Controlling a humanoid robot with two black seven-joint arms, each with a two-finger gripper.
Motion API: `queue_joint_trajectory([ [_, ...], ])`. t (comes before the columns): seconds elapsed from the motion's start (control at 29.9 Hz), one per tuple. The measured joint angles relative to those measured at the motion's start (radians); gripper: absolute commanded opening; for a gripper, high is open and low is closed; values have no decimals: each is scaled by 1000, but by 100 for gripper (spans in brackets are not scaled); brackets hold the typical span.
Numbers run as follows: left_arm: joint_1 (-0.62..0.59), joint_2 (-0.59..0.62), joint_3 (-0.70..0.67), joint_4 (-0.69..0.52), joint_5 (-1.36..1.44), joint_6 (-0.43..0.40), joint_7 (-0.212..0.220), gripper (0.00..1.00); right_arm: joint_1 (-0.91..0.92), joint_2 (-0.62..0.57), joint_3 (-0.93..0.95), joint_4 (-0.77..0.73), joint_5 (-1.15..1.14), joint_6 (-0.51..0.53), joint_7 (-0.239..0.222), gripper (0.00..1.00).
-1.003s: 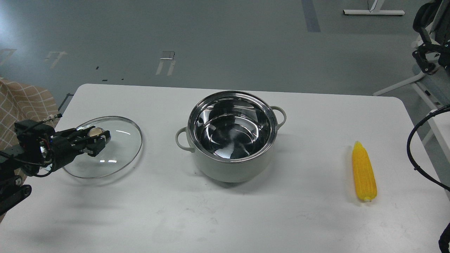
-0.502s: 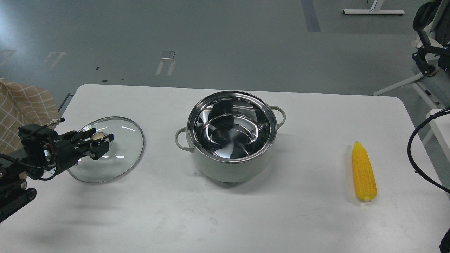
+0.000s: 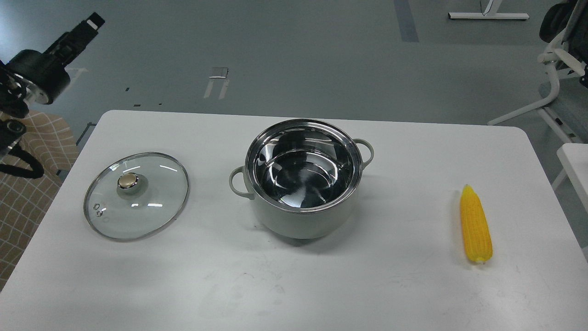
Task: Open pot and put corn in
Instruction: 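Withdraw the left arm and bring the right gripper toward the corn, then grasp the yellow corn cob with the right gripper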
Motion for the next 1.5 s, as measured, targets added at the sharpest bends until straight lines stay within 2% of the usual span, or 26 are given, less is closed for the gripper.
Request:
queue_joint_trajectory([
  [0.27,-90,-95,-157,24,-541,-253,0,93,-71,-33,-68,167,-355,0,1,100],
  [0.33,-95,-136,-228,51,-611,-315,0,97,-111,-35,-94,208,-486,0,2,100],
  [0.53,-73,-198,-431,45,-694,-508,0,97,-198,-28,-162,254,-803,0,1,100],
  [0.67,-30,-207,-453,13,-697,-544,3,97,-255,-22,-219,263,-868,0,-2,100],
  [0.84,14,-208,-430,-18,-691,-547,46,97,-313,-17,-300,266,-908,-29,-13,100],
  [1.04,30,-207,-427,-21,-691,-547,50,97,-386,44,-329,255,-1028,-39,-15,95],
  [1.1,31,-205,-427,-21,-691,-547,51,97,-397,69,-331,250,-1054,-40,-18,91],
  [1.14,32,-205,-426,-21,-692,-547,51,97,-401,82,-335,248,-1065,-40,-25,86],
  [1.17,34,-205,-426,-21,-692,-547,51,97,-404,93,-340,244,-1077,-40,-36,80],
  [1.24,42,-205,-426,-21,-692,-547,52,97,-407,115,-351,237,-1091,-40,-59,74],
  [1.3,50,-205,-426,-21,-692,-547,53,97,-407,129,-357,234,-1097,-40,-74,64],
  [1.37,56,-206,-426,-20,-692,-547,53,97,-407,139,-359,229,-1100,-40,-88,49],
  [1.4,60,-207,-426,-20,-692,-547,53,97,-406,143,-360,226,-1100,-40,-94,49],
  [1.47,66,-208,-426,-20,-692,-547,53,97,-405,152,-362,217,-1100,-40,-104,34],
  [1.5,67,-208,-426,-20,-692,-547,53,97,-405,155,-363,214,-1100,-40,-106,32],
])
